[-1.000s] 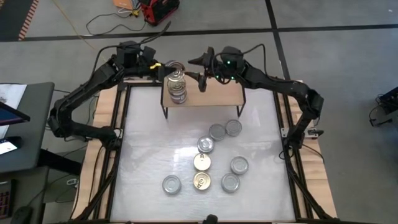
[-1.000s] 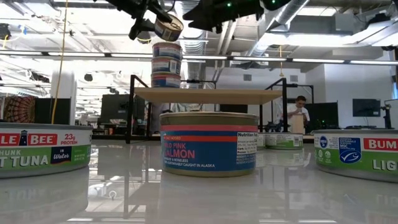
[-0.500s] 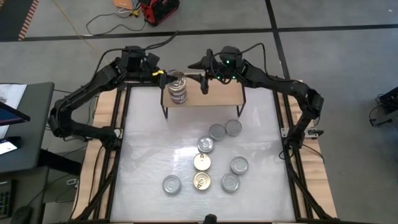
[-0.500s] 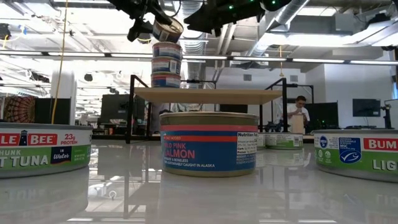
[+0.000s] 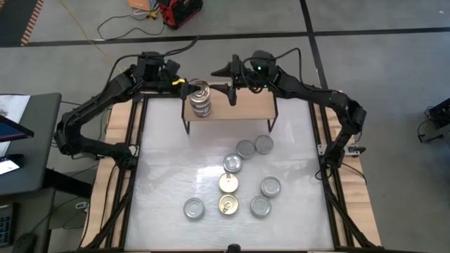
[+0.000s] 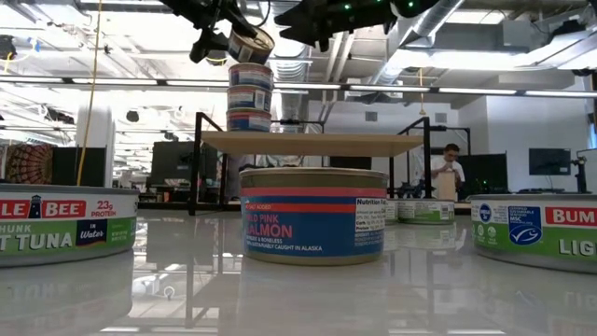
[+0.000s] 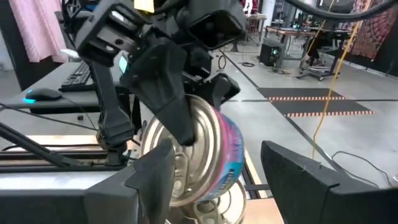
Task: Stack canned seafood by type on shelf
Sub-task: Stack the blue tuna can on top of the blue tuna can
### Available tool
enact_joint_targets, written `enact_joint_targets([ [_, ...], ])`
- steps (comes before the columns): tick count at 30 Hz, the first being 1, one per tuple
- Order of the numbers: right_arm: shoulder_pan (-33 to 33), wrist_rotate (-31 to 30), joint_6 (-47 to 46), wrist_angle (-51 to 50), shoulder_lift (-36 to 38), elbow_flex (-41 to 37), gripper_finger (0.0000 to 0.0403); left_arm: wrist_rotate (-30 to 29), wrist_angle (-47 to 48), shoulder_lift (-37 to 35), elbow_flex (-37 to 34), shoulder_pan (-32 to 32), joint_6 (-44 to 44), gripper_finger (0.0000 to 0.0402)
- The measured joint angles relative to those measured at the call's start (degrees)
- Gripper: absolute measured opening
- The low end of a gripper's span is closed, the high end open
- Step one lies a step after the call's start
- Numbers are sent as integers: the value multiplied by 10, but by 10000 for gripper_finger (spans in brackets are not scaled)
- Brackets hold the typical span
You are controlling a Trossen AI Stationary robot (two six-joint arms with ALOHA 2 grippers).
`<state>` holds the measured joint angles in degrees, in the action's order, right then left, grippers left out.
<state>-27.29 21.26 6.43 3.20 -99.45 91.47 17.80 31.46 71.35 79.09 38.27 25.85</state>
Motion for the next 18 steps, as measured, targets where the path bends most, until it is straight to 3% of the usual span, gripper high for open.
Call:
enact_joint_targets([
  [8, -2, 1, -5, 51, -47, -1, 265, -12, 3, 0, 0, -7, 1, 187],
  [18, -1, 13, -15, 42, -48, -1, 265, -21, 14, 0, 0, -8, -22, 188],
])
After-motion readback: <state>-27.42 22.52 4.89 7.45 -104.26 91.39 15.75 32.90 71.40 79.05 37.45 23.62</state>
